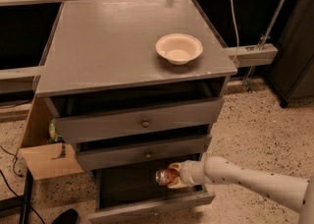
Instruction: Place coke can into bottom drawer
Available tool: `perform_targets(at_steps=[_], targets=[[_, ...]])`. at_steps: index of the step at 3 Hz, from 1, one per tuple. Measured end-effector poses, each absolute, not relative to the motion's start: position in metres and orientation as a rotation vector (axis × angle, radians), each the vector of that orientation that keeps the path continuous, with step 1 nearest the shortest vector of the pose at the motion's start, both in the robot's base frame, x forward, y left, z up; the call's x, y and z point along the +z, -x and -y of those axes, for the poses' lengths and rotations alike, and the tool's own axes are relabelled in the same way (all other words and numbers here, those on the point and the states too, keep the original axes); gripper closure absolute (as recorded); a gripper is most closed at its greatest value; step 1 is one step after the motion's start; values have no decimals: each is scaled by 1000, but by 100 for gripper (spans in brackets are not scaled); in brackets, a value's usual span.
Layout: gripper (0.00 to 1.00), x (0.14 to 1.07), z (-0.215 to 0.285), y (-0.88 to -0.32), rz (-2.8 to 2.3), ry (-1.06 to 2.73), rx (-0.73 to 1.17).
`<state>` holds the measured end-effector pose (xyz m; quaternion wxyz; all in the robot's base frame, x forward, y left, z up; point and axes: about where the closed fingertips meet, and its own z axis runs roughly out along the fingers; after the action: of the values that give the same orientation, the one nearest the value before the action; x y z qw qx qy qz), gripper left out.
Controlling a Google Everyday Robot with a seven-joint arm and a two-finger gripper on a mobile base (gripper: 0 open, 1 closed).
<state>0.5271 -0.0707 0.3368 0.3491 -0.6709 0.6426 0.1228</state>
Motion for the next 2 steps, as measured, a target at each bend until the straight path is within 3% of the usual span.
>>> perform_targets(at_steps=[2], targets=[[100,320,73,-532,-1665,1751,310]])
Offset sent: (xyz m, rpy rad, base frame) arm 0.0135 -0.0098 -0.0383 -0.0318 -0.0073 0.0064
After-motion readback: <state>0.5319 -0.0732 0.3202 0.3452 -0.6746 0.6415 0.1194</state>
